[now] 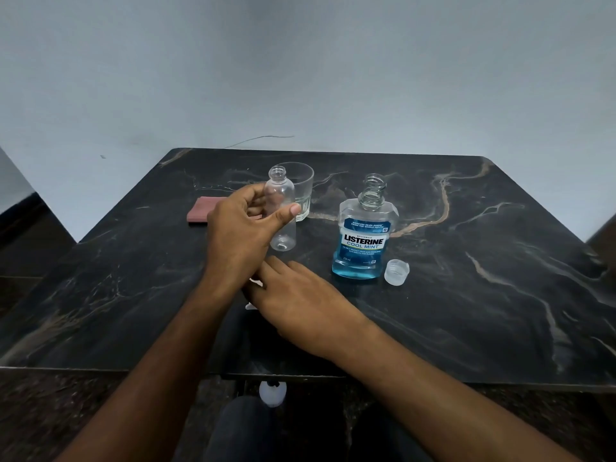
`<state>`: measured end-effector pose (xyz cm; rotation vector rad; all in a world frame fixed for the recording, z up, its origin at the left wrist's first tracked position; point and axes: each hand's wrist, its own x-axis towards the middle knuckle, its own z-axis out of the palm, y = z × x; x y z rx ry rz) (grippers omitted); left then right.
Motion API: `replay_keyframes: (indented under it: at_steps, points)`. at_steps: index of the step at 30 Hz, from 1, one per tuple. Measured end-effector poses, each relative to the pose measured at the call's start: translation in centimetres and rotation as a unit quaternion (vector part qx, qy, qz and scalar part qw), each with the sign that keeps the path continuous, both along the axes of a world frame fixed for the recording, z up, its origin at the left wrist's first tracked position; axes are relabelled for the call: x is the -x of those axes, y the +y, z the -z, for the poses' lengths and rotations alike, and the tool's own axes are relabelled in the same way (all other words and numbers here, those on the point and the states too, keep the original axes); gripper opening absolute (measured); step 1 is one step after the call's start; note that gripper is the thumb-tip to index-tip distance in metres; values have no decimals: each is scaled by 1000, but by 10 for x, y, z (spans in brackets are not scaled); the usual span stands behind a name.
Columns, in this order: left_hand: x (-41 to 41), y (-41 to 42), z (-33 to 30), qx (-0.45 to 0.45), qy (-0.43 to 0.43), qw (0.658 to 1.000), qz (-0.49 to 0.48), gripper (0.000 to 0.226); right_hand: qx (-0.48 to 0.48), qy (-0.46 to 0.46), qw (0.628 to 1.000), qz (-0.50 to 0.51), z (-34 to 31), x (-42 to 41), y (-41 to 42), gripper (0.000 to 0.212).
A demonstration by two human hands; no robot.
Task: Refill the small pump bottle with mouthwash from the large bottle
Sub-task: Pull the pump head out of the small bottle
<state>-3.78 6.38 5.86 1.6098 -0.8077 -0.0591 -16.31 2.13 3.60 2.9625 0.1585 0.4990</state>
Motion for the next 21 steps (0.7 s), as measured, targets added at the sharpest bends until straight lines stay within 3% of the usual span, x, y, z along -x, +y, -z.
replay_keyframes:
  at_steps: [3, 6, 8, 12, 16, 18, 21]
  points:
    - [0, -3, 1, 14, 9, 1000, 4, 65, -41, -2, 999, 0, -11, 15, 1, 24]
    - [3, -6, 4, 12, 6, 1000, 9, 62, -143, -27, 989, 18, -28, 32, -1, 12]
    - [5, -9, 9, 8, 23, 1000, 18, 57, -198, -59, 978, 34, -37, 42, -7, 15]
    - [9, -12, 18, 3, 42, 999, 30, 48, -286, -235, 927, 67, -52, 56, -30, 20]
    - [14, -11, 21, -21, 30, 999, 37, 42, -277, -331, 893, 126, -62, 67, -60, 16]
    - [17, -11, 22, -22, 34, 998, 42, 37, -267, -352, 884, 154, -64, 70, -73, 23]
    - [20, -12, 21, -26, 30, 998, 40, 37, -311, -330, 864, 220, -60, 69, -91, 59]
